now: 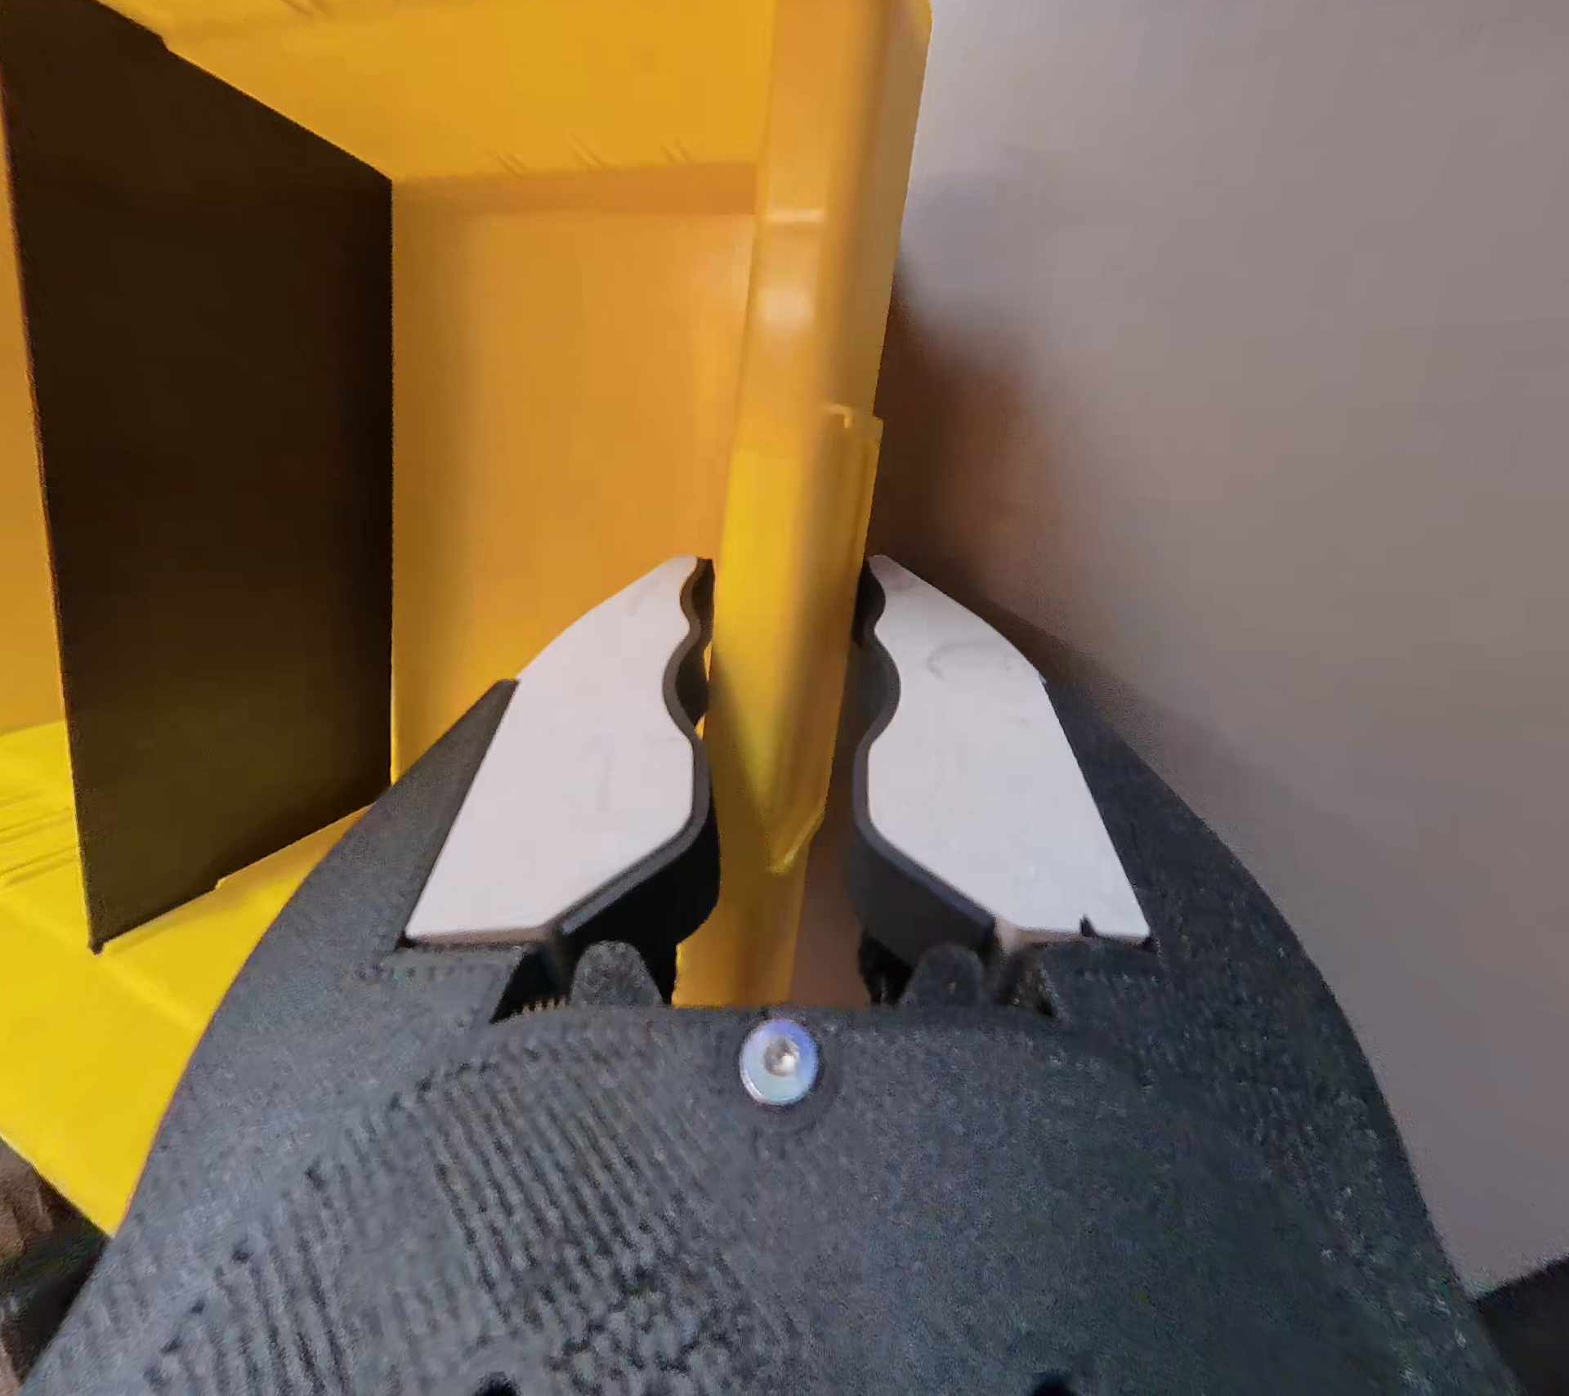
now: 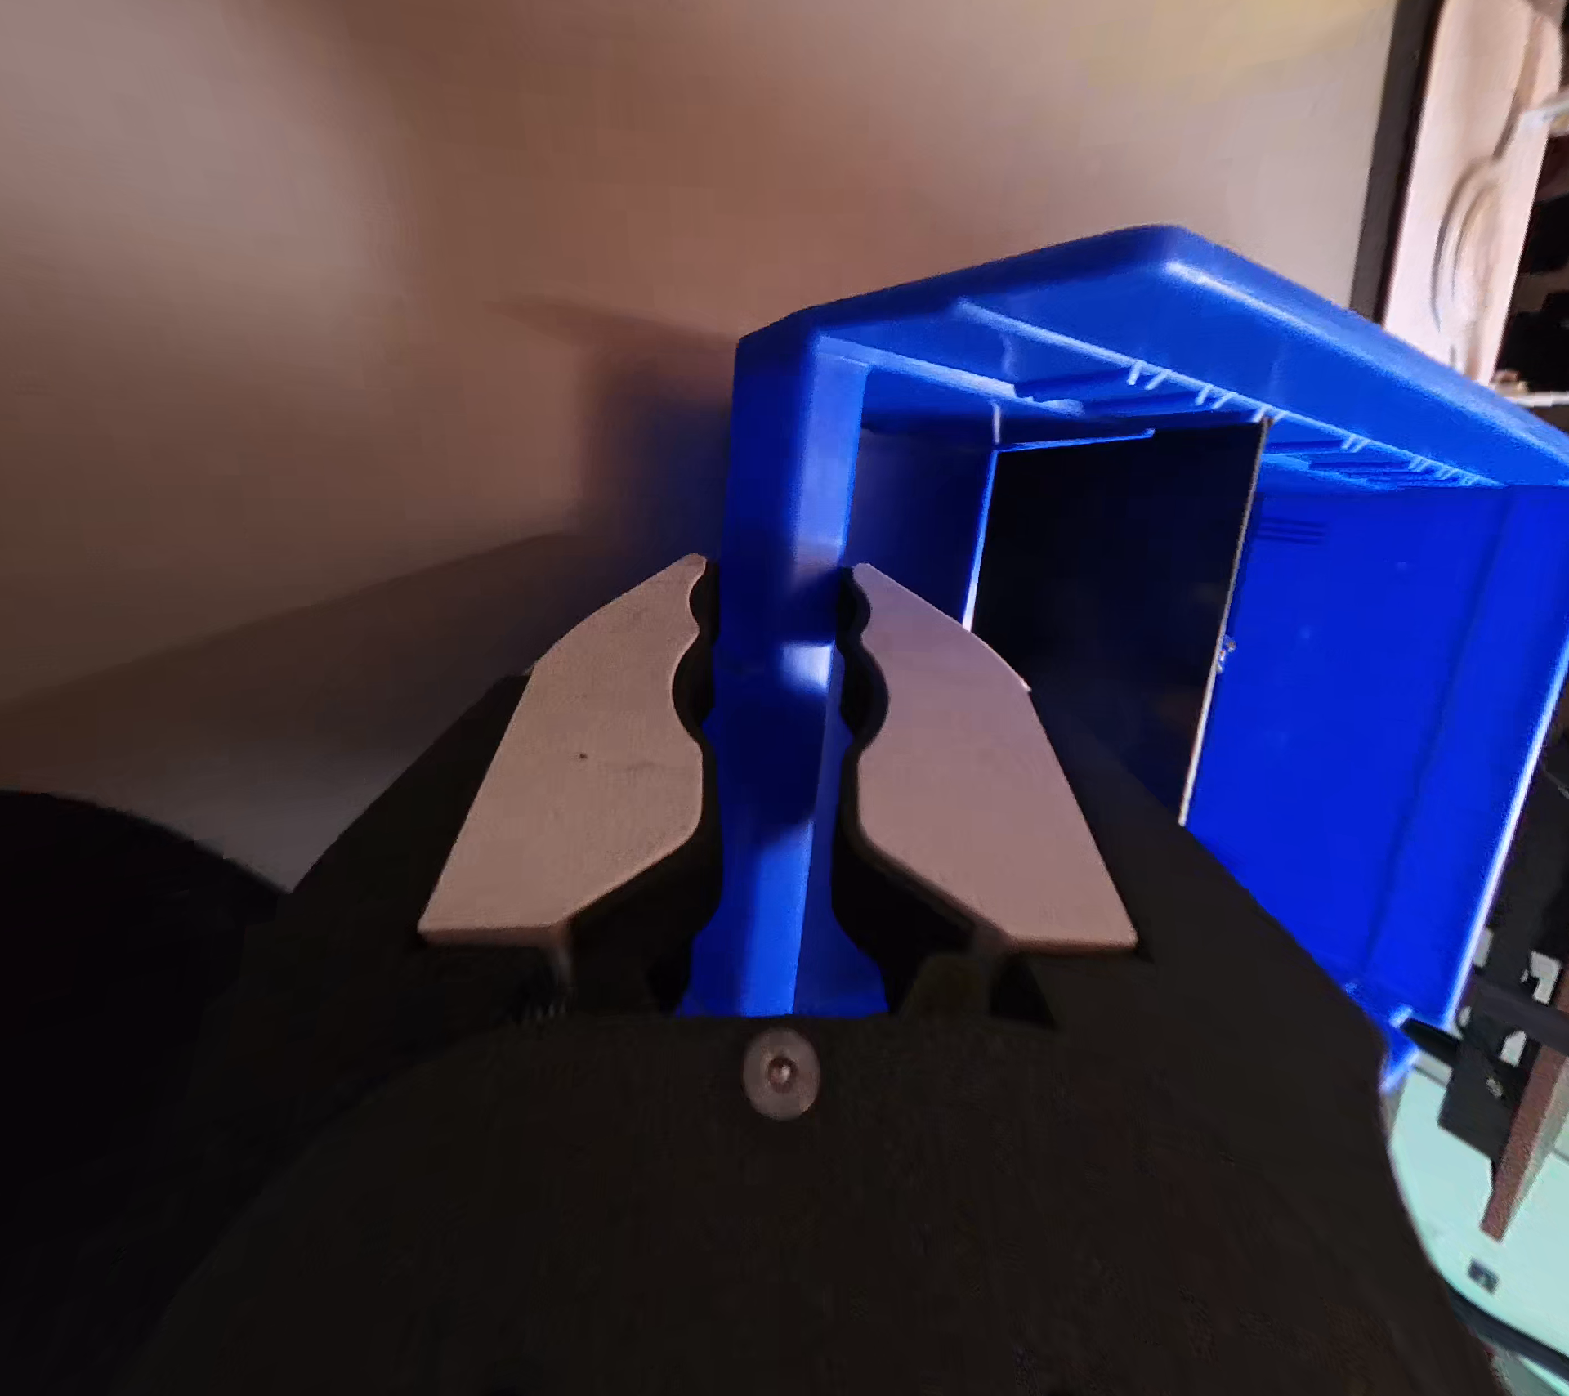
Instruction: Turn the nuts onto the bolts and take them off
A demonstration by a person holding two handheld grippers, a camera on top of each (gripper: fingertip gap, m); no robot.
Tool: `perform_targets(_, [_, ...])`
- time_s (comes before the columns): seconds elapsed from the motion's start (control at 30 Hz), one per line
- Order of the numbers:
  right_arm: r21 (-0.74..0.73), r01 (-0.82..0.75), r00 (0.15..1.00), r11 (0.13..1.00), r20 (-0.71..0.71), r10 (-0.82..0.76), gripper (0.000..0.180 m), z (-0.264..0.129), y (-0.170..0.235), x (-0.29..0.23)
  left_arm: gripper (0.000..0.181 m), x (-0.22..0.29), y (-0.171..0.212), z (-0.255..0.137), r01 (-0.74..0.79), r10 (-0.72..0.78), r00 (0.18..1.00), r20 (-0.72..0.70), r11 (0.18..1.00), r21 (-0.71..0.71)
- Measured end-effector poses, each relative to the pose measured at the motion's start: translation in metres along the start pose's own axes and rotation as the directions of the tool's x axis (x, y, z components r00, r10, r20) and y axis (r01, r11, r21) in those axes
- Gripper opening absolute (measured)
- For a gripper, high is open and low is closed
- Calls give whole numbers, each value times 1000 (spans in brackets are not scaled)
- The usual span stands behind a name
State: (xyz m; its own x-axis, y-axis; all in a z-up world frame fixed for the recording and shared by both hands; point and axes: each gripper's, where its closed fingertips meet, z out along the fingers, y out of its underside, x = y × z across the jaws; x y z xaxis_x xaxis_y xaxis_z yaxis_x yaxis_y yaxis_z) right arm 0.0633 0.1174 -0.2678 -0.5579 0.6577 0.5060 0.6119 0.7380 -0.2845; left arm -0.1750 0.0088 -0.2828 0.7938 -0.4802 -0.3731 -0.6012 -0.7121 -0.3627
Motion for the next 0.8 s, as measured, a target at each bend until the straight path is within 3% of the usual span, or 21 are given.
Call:
perform_targets(0.13, [145,-65,995,987,-67,75,38,-37,-33,-29,39,9,-44,10,-77,75,997,24,995,68])
perform_targets(0.23, [382,-267,948,885,-62,313,35,-101,-48,-35,46,11,-72,-13,29,-42,998,50,971,239])
perform_targets(0.3, [492,-419,845,763,-96,527,31,-140,-21,-24,45,24,-95,-44,144,-155,988,-7,897,418])
perform_targets(0.37, [556,-557,654,617,-165,739,29,-160,33,-10,44,51,-121,-74,296,-252,955,-157,771,564])
perform_targets(0.43, [569,-660,459,490,-211,863,35,-155,89,-6,46,82,-143,-88,455,-324,891,-319,652,607])
perform_targets(0.5, [564,-718,352,408,-211,912,44,-135,117,-8,53,110,-162,-81,542,-379,841,-387,590,599])
perform_targets(0.6, [531,-779,309,333,-137,941,52,-99,112,-4,58,128,-189,-51,601,-504,791,-347,534,595])
perform_targets(0.67, [506,-785,301,357,-192,934,49,-83,115,9,59,126,-204,-29,612,-571,767,-293,511,604])
perform_targets(0.7, [494,-792,305,359,-190,933,45,-76,115,13,54,121,-210,-23,615,-610,749,-259,495,613])
perform_targets(0.73, [504,-797,275,332,-186,943,28,-73,117,18,48,114,-211,-17,593,-631,751,-194,516,618])
perform_targets(0.8, [508,-772,255,382,-303,918,9,-77,128,27,37,103,-212,-11,552,-637,765,-93,574,605])
